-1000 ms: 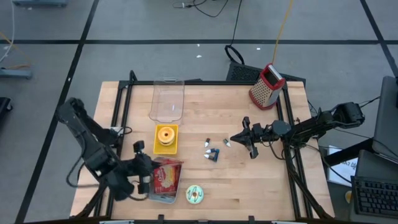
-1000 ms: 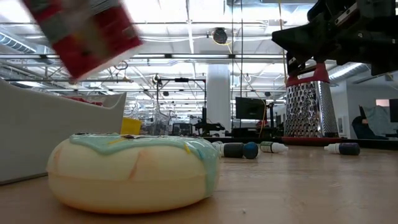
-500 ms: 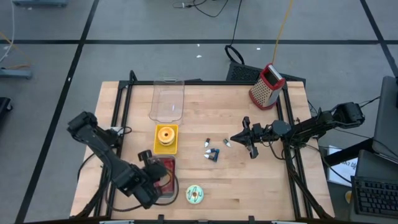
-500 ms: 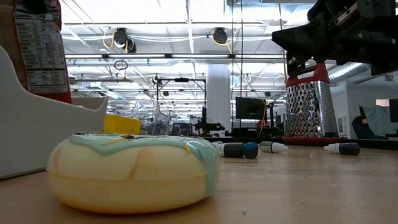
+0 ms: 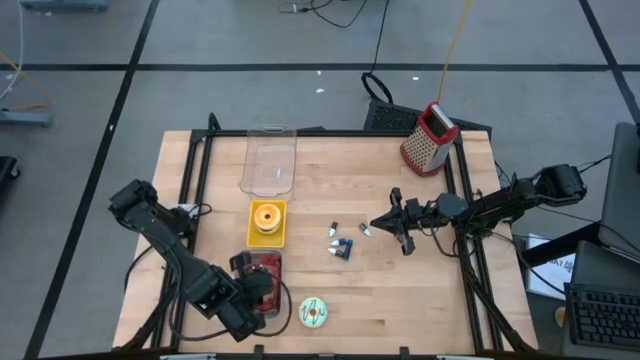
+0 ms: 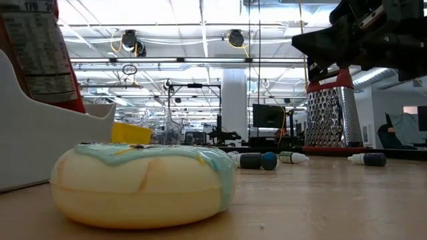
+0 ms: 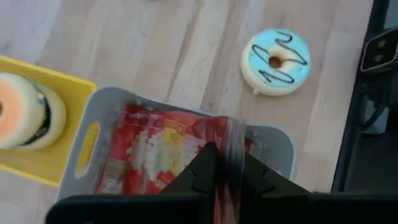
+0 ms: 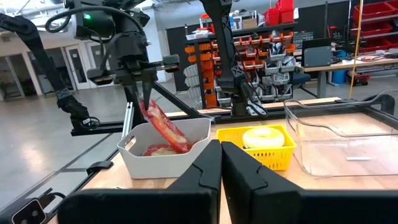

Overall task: Pick & Place Food Item
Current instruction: Put the red popcorn bag into the white bin

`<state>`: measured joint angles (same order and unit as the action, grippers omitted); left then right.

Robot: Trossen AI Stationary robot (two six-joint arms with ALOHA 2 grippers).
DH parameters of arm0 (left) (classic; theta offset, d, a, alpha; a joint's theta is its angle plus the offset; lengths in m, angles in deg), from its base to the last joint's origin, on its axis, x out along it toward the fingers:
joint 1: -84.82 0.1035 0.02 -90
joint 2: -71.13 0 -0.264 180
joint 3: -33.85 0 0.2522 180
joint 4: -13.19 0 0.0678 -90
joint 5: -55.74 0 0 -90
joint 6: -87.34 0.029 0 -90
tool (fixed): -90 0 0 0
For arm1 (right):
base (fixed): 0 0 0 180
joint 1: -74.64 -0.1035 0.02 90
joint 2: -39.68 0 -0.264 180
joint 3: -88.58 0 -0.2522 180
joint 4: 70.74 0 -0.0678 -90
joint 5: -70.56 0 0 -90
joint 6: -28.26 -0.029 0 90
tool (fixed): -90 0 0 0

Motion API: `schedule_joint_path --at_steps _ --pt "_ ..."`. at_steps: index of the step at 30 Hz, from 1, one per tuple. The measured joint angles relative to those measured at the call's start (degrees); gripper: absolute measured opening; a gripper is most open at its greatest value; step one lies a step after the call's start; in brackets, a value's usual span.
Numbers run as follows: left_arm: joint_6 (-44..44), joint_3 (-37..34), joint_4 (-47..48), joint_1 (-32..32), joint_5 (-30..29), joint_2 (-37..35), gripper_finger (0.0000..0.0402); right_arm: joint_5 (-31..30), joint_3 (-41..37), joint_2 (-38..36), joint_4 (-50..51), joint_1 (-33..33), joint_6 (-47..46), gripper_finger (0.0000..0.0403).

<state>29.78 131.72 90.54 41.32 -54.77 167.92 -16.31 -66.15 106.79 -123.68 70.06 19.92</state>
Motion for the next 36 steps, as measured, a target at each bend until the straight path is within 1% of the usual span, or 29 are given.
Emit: schedule_joint_path --at_steps 6,14,17,20,23,26,30,34,36 --pt "-2.69 -1.00 0.31 0.26 0.69 0.00 0.0074 0.07 0.00 0.00 1.19 0.00 0.00 0.0000" --pt "-3.09 -1.05 -0.14 0.01 -2.69 0.00 0.0141 0.13 0.00 0.00 1.86 0.00 -0.49 0.0000" --pt "-4.67 -1.05 -0.33 -0.48 -4.37 0.00 0.0164 0.29 0.00 0.00 1.85 0.00 -1.55 0.0000" --pt "-7.01 -1.05 -0.33 -0.70 -5.88 0.00 0.0184 2.86 0.00 0.00 1.81 0.00 -1.69 0.0003" --pt "-7.51 -1.05 -0.43 -0.90 -6.01 0.00 0.0200 3.16 0.00 0.00 1.80 -0.02 -1.70 0.0011" --pt "-8.25 -1.05 -0.46 -0.90 -6.33 0.00 0.0213 3.11 -0.02 0.00 1.80 -0.02 -1.73 0.0020" --pt "-9.93 -2.02 -1.92 -1.27 -8.64 -0.09 0.0220 3.14 0.00 0.00 1.81 -0.02 -1.73 0.0030" --pt "-10.05 -5.75 -6.65 -1.27 -7.32 -0.02 0.0217 3.13 0.00 0.00 1.82 -0.02 -1.73 0.0036" --pt "-9.55 -7.16 -8.21 -1.27 -5.53 -0.04 0.0214 3.13 -0.02 0.00 1.82 -0.02 -1.73 0.0039"
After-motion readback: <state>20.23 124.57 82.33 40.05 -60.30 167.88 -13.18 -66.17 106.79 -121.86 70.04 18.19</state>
